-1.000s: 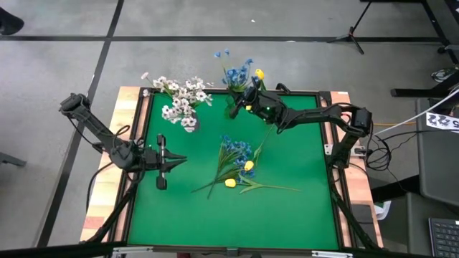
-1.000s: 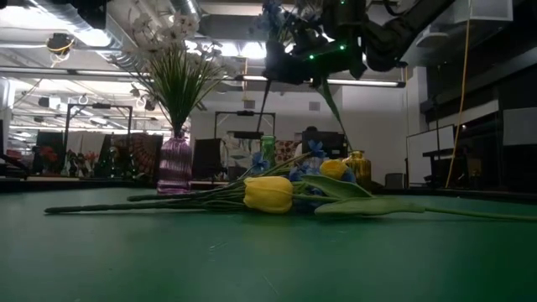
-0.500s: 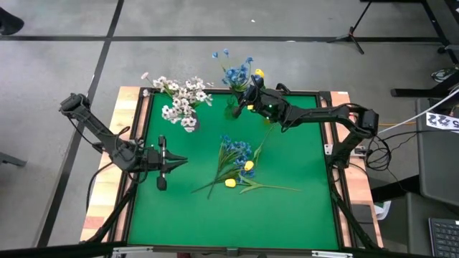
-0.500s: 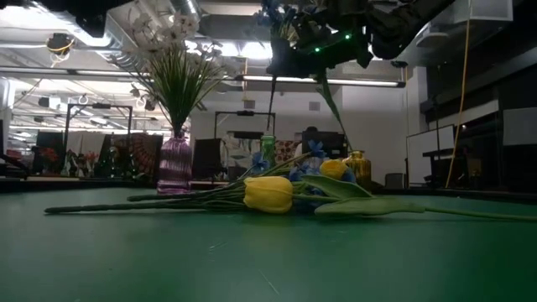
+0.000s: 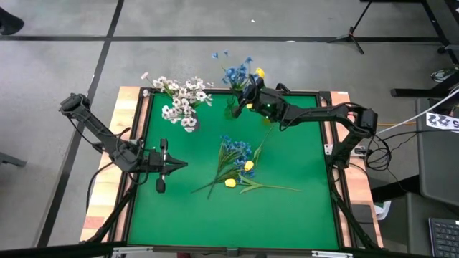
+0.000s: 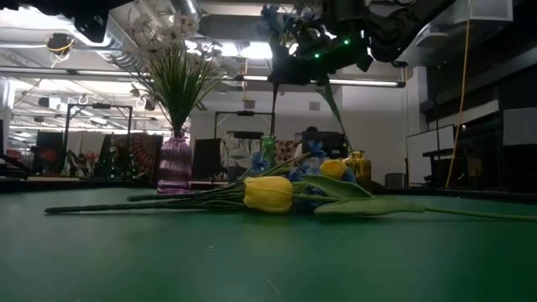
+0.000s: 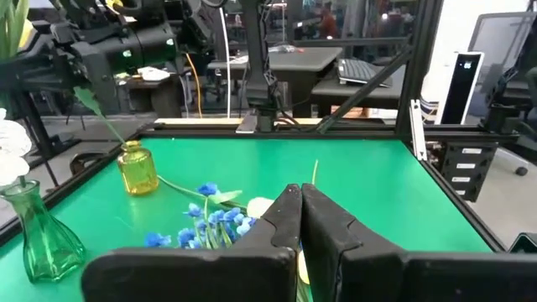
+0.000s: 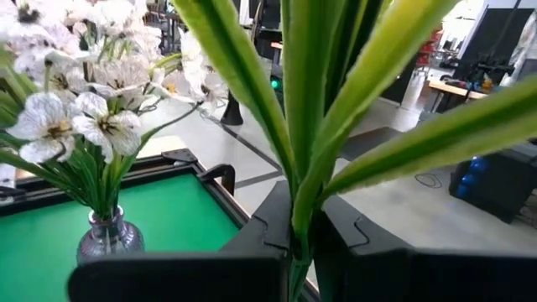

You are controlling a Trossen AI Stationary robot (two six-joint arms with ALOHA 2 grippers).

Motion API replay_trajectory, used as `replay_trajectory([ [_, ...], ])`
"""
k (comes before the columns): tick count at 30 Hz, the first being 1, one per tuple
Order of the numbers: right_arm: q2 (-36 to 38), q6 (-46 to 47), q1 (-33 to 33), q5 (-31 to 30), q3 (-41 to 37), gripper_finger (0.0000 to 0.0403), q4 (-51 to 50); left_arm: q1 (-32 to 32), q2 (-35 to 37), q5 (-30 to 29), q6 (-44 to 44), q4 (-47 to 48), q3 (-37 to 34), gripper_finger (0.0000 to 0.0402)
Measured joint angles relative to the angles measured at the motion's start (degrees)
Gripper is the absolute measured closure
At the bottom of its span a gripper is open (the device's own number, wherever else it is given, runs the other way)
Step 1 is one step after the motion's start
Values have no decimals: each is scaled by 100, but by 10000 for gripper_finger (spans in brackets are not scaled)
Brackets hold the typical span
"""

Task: Sort flowers into vase by color
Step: Put the left blue flower into the green vase

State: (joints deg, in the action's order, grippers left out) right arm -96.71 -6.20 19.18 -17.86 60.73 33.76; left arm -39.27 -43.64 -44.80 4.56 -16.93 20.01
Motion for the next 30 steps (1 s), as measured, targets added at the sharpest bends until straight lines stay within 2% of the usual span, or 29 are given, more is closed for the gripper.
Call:
replay_trajectory([
  [9, -482, 231, 46, 174, -2, 383, 335, 0, 0, 4, 0, 11, 0, 396],
  [15, -552, 284, 76, 206, -2, 382, 348, 0, 0, 4, -32, 22, 0, 400],
  [19, -720, 471, 140, 288, -2, 359, 325, 0, 0, 4, -21, 63, 0, 393],
  [27, -918, 592, 161, 397, -2, 350, 367, 0, 1, 4, 6, 166, -2, 387],
  [30, -918, 466, 159, 401, -2, 332, 365, 0, 2, 4, 0, 166, -2, 387],
])
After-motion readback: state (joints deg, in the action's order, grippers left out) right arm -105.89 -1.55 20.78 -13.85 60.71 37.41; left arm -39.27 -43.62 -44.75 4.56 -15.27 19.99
